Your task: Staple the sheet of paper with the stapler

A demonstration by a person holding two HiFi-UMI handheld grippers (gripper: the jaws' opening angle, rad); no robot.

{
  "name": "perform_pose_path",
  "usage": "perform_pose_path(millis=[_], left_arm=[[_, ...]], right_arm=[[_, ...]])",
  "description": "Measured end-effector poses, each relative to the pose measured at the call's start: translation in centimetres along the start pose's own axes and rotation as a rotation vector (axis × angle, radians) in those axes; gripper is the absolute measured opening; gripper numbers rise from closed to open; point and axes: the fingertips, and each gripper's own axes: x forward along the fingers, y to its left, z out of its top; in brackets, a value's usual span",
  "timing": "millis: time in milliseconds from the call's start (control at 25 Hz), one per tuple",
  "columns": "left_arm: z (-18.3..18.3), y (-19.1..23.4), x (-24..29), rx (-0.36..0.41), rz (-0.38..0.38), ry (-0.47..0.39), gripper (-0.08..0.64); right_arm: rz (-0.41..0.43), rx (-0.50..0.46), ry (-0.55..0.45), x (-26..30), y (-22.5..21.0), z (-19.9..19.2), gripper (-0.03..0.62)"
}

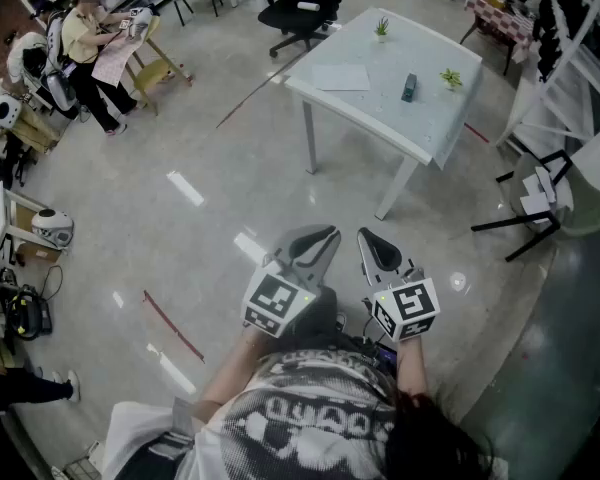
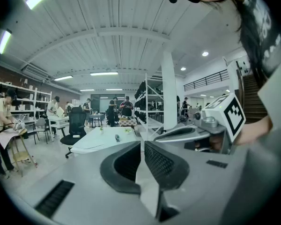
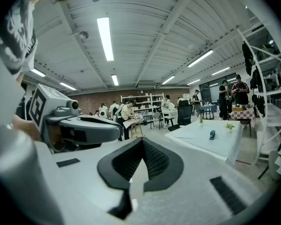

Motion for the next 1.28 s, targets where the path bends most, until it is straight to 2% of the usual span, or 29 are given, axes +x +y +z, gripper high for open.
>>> perform_pose_path(millis=[360, 640, 1280], left_arm=[[-0.5, 2.6, 1.4, -0.022, 0.026, 0.012, 0.025], [-1.1, 8.2, 4.9, -0.021, 0.017, 0.03, 0.025], [0.7, 30.4, 13.0, -0.009, -0.028, 0.019, 0.025]], right_arm=[[0.029, 0.025, -0.014, 2.9, -1.3, 0.4, -0.008], [0.021, 0.029, 0.013, 8.7, -4.0, 0.8, -0.008], [-0.061, 0.051, 0.069, 29.8, -10.3, 4.7, -0.008]])
